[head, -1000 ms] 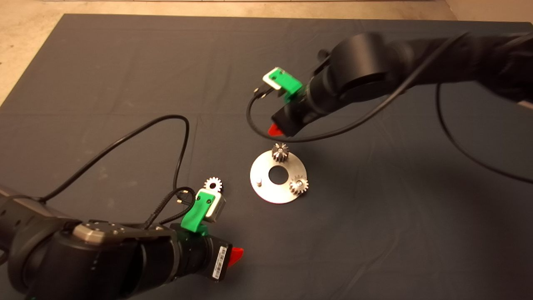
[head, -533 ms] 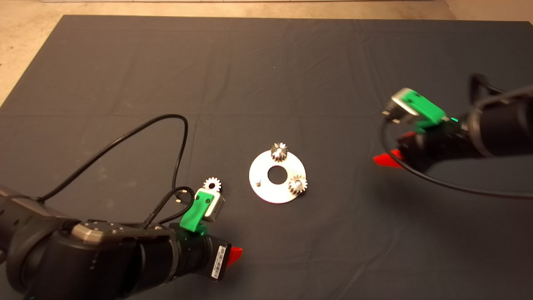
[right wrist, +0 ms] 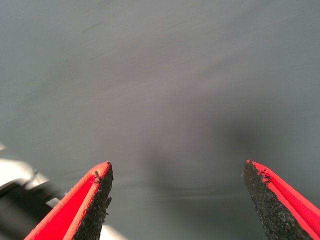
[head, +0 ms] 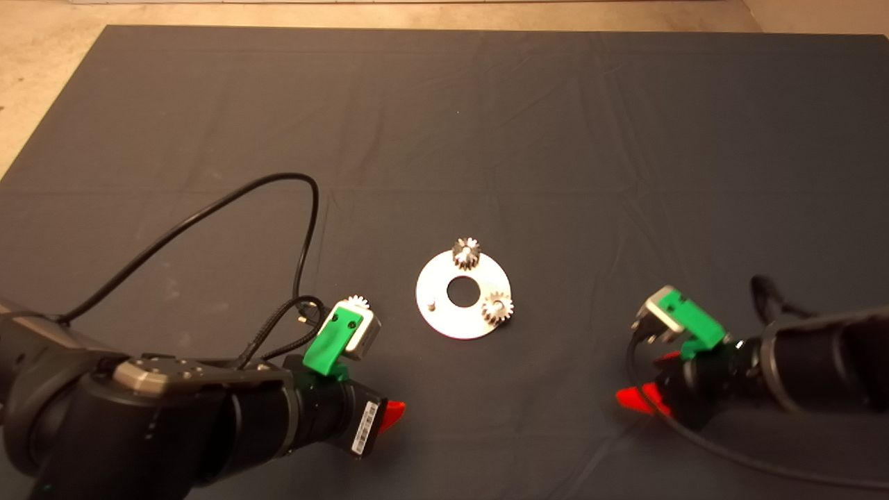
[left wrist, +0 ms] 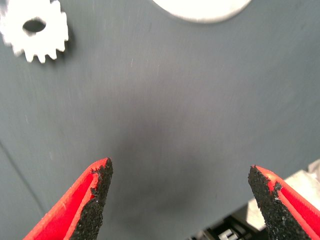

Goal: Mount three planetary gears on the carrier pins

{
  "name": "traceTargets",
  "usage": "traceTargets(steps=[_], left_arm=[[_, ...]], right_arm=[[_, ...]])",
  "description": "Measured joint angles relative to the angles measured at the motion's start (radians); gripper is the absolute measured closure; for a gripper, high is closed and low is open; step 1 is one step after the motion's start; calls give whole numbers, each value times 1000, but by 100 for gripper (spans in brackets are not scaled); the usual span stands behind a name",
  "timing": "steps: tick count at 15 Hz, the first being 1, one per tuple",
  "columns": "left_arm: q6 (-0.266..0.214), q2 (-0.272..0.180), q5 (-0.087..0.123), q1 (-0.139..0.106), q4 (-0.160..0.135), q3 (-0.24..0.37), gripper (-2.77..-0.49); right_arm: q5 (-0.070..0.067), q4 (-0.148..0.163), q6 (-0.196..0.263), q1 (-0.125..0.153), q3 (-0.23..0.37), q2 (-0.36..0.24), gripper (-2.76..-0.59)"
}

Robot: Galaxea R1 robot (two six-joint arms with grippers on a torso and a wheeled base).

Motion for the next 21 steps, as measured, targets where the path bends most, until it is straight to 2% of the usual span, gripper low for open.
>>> traceTargets(steps=[1,2,3,4,5,8,9,10,13,15,17,20,21], left_arm=[[3,8,0,-11,-1,0,-192],[9,19,0,-23,0,0,-192],[17,27,-1,-31,1,0,-192],[24,32,0,-34,4,0,-192],[37,37,0,-38,9,0,-192],[78,40,-1,-48,45,0,-192],[86,38,0,-48,54,0,-192],[100,30,-1,-49,60,0,-192],[144,-13,0,-51,72,0,-192],[188,-47,0,-50,99,0,-192],[226,-79,0,-30,153,0,-192],[274,-103,0,20,236,0,-192],[289,-106,-1,35,253,0,-192]], right_arm=[[-2,-11,18,-6,11,15,-192],[-1,-29,32,-2,17,32,-192],[-1,-32,32,4,18,33,-192],[-4,-32,33,21,18,27,-192],[-7,-33,32,50,18,19,-192],[-10,-36,33,127,20,4,-192],[-10,-36,33,139,20,4,-192],[-18,-36,33,164,22,3,-192],[-24,-34,33,166,25,0,-192],[-24,-34,33,166,25,1,-192],[-24,-34,33,166,25,1,-192],[-25,-34,32,166,25,1,-192],[-24,-35,32,163,26,1,-192]])
